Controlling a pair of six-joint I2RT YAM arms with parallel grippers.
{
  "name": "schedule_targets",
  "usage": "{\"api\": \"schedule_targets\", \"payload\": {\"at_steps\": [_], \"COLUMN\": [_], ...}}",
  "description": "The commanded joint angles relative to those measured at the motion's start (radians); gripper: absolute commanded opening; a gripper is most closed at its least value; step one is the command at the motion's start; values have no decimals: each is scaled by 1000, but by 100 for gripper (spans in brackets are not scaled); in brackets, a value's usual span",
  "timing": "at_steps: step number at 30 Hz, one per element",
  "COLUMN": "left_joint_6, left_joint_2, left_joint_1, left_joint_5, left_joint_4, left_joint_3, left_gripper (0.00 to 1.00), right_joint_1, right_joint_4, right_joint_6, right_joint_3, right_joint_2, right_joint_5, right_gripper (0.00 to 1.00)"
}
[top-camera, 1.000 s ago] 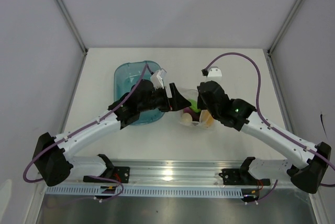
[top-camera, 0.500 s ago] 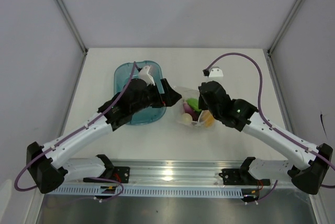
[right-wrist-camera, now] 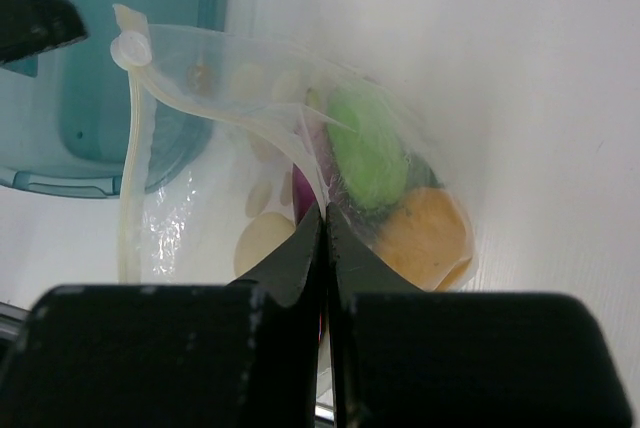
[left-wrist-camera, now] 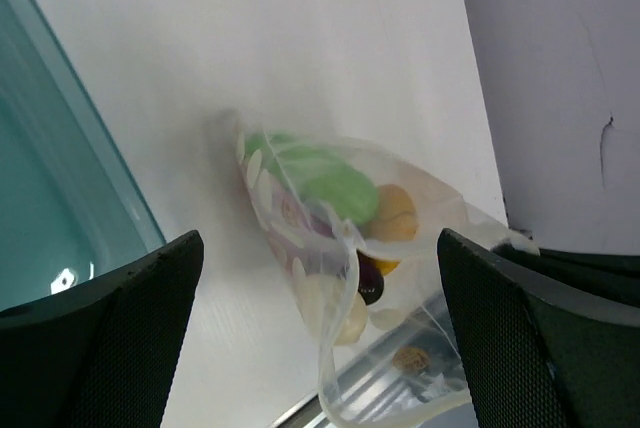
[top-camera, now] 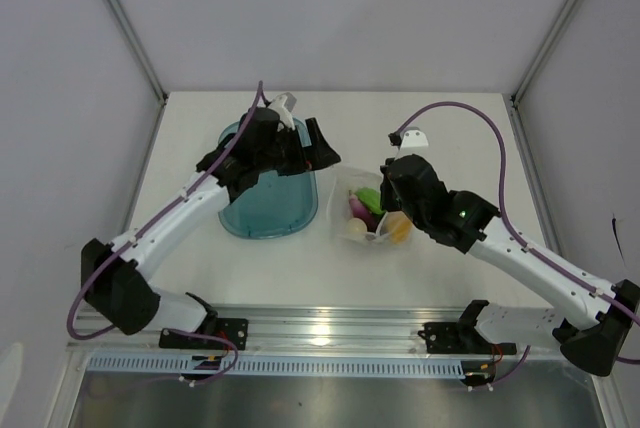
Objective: Place the food in the zip-top bag and seal the zipper
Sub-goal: Adjust the zipper food storage bag at the center of the board.
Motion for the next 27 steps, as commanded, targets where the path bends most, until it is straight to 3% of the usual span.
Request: {"api": "schedule_targets", "payload": {"at_steps": [1, 6, 11, 14, 17, 18, 20, 21, 24, 27], "left_joint_6": [-5, -132, -180, -197, -195, -191, -189, -190, -197, -200], "left_joint_2": [100, 177, 215, 204, 200, 209, 218, 221, 229, 224], "left_joint_1": [35, 35, 35, 33, 35, 37, 40, 43, 47, 52], "left_joint_5": [257, 445, 466, 470, 460, 458, 458, 461, 475, 478], "left_joint_4": [3, 107, 139, 185, 216, 216, 219, 224, 237, 245], "left_joint_3": [91, 76, 63, 33, 8, 11, 8, 4, -1, -16], "left_gripper": [99, 99, 95, 87, 77, 66, 58, 46, 24, 15], "right_joint_1": [-5, -8, -10, -10, -11, -10, -11, -11, -13, -14], "right_joint_4": [23, 37, 39, 31, 30, 30, 28, 26, 19, 13], "right_joint_6": [-12, -11, -12, -17, -20, -20, -20, -22, -23, -22], "right_joint_3": [14, 6, 7, 9, 6, 6, 6, 6, 7, 6], "right_joint_2": [-20, -15, -9, -13, -13, -12, -12, -13, -16, -21], "right_joint_5": [-12, -21, -26, -21, -17, -17, -18, -18, -12, -3], "right_gripper": [0, 0, 0, 0, 0, 0, 0, 0, 0, 0]}}
